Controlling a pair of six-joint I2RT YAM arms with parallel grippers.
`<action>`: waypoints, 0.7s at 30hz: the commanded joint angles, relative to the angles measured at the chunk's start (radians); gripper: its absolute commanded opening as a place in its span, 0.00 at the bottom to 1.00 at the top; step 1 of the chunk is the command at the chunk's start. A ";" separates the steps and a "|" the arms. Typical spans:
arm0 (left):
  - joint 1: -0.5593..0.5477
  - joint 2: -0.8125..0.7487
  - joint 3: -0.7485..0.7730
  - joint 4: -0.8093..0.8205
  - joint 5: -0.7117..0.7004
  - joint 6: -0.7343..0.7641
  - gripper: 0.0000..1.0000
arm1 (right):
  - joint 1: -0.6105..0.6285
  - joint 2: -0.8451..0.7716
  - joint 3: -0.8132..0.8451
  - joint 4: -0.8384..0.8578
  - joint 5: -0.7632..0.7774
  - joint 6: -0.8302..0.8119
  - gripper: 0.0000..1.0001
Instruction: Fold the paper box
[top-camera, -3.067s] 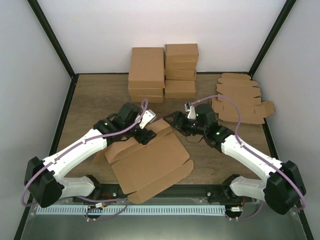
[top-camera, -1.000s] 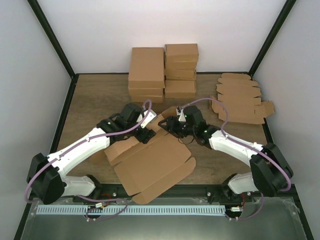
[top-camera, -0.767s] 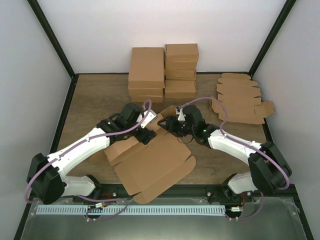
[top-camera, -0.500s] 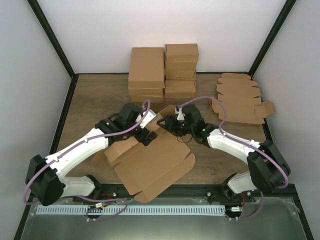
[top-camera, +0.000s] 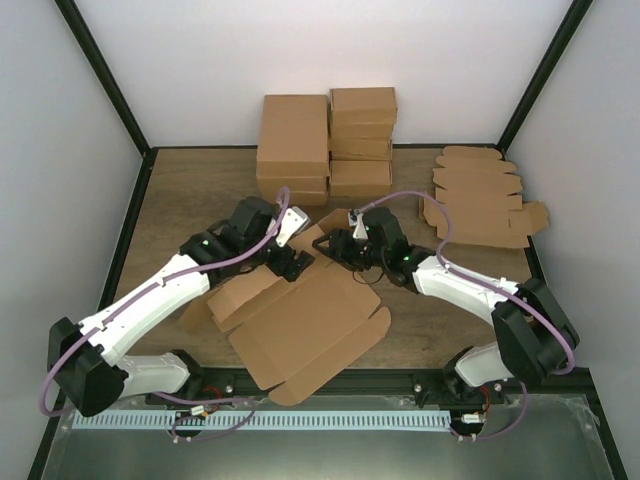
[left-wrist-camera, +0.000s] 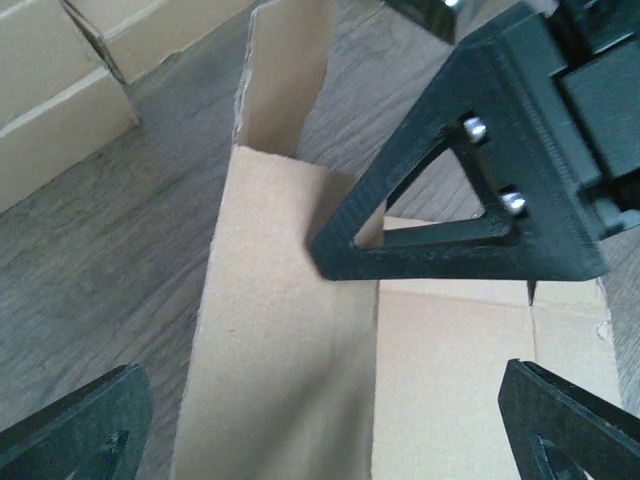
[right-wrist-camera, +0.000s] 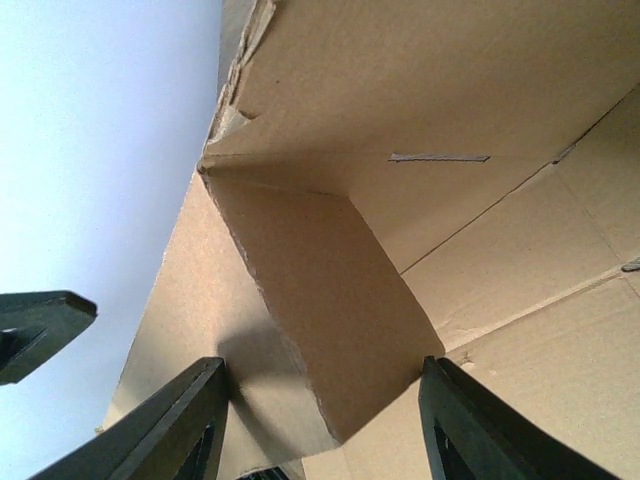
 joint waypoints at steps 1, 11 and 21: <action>0.028 0.026 0.041 -0.037 -0.013 0.001 0.97 | 0.011 0.019 0.037 -0.035 0.030 -0.024 0.55; 0.043 0.016 0.101 -0.094 -0.105 -0.025 1.00 | 0.011 0.023 0.061 -0.066 0.049 -0.052 0.55; 0.219 0.044 0.068 -0.061 0.188 -0.037 0.94 | 0.011 0.028 0.075 -0.078 0.051 -0.067 0.55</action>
